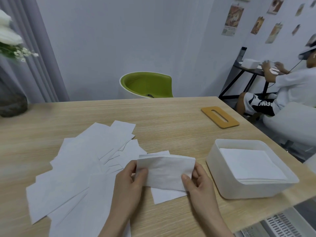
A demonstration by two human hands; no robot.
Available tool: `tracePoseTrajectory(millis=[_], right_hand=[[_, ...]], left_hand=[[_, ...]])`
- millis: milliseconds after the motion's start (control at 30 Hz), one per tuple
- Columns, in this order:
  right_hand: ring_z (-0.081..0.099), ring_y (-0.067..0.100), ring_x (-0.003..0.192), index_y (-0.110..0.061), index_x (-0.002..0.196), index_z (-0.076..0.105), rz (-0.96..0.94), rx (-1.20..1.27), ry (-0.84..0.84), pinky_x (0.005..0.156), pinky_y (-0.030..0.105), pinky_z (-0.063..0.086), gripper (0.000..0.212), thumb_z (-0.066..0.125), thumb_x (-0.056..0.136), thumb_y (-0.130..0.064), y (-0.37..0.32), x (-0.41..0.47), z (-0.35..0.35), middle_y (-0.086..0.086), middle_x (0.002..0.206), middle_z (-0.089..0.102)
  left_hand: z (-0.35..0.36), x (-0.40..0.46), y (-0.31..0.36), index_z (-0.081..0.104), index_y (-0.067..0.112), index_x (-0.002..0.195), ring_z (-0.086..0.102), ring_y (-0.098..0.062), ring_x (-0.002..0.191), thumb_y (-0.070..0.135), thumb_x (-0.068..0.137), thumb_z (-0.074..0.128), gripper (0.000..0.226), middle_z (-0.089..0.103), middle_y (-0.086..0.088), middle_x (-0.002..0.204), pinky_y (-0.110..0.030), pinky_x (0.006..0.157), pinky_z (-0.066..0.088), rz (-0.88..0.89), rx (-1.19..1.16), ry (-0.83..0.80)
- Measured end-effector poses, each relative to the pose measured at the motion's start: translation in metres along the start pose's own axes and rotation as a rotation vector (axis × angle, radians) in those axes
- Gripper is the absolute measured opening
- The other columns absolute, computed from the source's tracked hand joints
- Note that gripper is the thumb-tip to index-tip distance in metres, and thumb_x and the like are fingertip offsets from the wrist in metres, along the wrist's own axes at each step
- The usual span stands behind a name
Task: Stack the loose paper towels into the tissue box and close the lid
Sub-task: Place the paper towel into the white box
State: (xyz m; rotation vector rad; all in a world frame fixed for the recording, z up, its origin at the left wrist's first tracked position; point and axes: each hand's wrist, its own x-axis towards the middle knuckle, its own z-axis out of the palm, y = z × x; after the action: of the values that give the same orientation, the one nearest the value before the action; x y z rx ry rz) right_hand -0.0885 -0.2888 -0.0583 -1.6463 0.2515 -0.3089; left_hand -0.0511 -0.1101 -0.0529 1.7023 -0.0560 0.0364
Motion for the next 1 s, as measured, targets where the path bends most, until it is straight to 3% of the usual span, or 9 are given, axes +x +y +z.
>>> tracePoseTrajectory(millis=[100, 200, 267, 400, 500, 600, 767, 933, 1000], right_hand=[[0.068, 0.022, 0.092, -0.03, 0.121, 0.055, 0.002, 0.047, 0.046, 0.079, 0.033, 0.052, 0.047, 0.058, 0.089, 0.004, -0.007, -0.001, -0.003, 0.004, 0.093, 0.073], [0.062, 0.012, 0.072, -0.041, 0.124, 0.055, -0.042, 0.108, 0.068, 0.072, 0.023, 0.048, 0.055, 0.06, 0.089, 0.001, -0.015, -0.006, -0.005, 0.009, 0.071, 0.058], [0.051, 0.007, 0.064, -0.039, 0.109, 0.066, -0.113, 0.074, 0.104, 0.067, 0.013, 0.043, 0.044, 0.062, 0.088, 0.0, -0.022, -0.009, -0.006, 0.003, 0.07, 0.048], [0.055, 0.013, 0.07, -0.028, 0.078, 0.072, -0.19, -0.064, 0.118, 0.063, 0.011, 0.041, 0.029, 0.063, 0.087, -0.003, -0.033, -0.01, -0.008, -0.007, 0.077, 0.068], [0.056, 0.018, 0.075, -0.032, 0.081, 0.072, -0.204, -0.113, 0.12, 0.064, 0.014, 0.041, 0.028, 0.062, 0.089, -0.007, -0.042, -0.009, -0.013, -0.003, 0.079, 0.068], [0.055, 0.016, 0.071, -0.037, 0.086, 0.071, -0.233, -0.162, 0.134, 0.062, 0.015, 0.042, 0.027, 0.062, 0.09, -0.011, -0.055, -0.007, -0.023, -0.001, 0.079, 0.067], [0.059, 0.011, 0.078, -0.031, 0.085, 0.071, -0.266, -0.246, 0.205, 0.067, 0.014, 0.045, 0.024, 0.063, 0.089, -0.009, -0.08, -0.002, -0.062, -0.012, 0.085, 0.07], [0.052, -0.002, 0.068, -0.03, 0.083, 0.072, -0.238, -0.417, 0.281, 0.061, 0.006, 0.037, 0.021, 0.065, 0.087, -0.011, -0.092, 0.003, -0.12, -0.011, 0.079, 0.066], [0.055, -0.001, 0.078, -0.033, 0.083, 0.072, -0.221, -0.498, 0.319, 0.081, 0.008, 0.037, 0.019, 0.066, 0.087, -0.015, -0.092, 0.006, -0.141, -0.008, 0.084, 0.065]], left_hand=[[-0.002, 0.0, 0.003, 0.067, 0.04, 0.084, 0.066, -0.005, 0.075, 0.022, 0.088, 0.066, 0.019, 0.072, 0.012, 0.082, -0.029, 0.071, 0.048, -0.003, -0.061, 0.085], [-0.004, -0.001, 0.007, 0.068, 0.035, 0.089, 0.062, -0.007, 0.066, 0.008, 0.087, 0.068, 0.028, 0.068, 0.006, 0.071, -0.027, 0.069, 0.047, 0.005, -0.154, 0.148], [-0.005, -0.002, 0.012, 0.067, 0.034, 0.092, 0.056, -0.007, 0.06, 0.006, 0.085, 0.069, 0.029, 0.064, 0.005, 0.068, -0.022, 0.064, 0.047, 0.024, -0.197, 0.172], [-0.006, -0.003, 0.021, 0.067, 0.034, 0.09, 0.057, -0.009, 0.058, 0.005, 0.084, 0.07, 0.03, 0.065, 0.004, 0.075, -0.016, 0.051, 0.046, 0.058, -0.239, 0.195], [-0.003, -0.004, 0.029, 0.065, 0.036, 0.09, 0.059, -0.008, 0.058, 0.006, 0.084, 0.071, 0.031, 0.066, 0.007, 0.078, -0.02, 0.05, 0.048, 0.064, -0.248, 0.21], [0.002, -0.006, 0.038, 0.063, 0.031, 0.085, 0.06, -0.003, 0.057, 0.004, 0.083, 0.072, 0.029, 0.067, 0.01, 0.077, -0.013, 0.048, 0.045, 0.086, -0.277, 0.222], [0.03, 0.001, 0.062, 0.075, 0.027, 0.08, 0.056, -0.009, 0.058, 0.006, 0.085, 0.069, 0.022, 0.069, 0.008, 0.075, -0.027, 0.047, 0.049, 0.084, -0.268, 0.035], [0.085, 0.01, 0.074, 0.077, 0.03, 0.09, 0.054, -0.003, 0.059, 0.014, 0.084, 0.071, 0.018, 0.065, 0.015, 0.069, -0.016, 0.055, 0.044, 0.029, -0.19, -0.166], [0.107, 0.01, 0.076, 0.077, 0.032, 0.091, 0.055, 0.003, 0.064, 0.017, 0.083, 0.072, 0.017, 0.067, 0.021, 0.074, -0.01, 0.062, 0.043, 0.037, -0.139, -0.191]])
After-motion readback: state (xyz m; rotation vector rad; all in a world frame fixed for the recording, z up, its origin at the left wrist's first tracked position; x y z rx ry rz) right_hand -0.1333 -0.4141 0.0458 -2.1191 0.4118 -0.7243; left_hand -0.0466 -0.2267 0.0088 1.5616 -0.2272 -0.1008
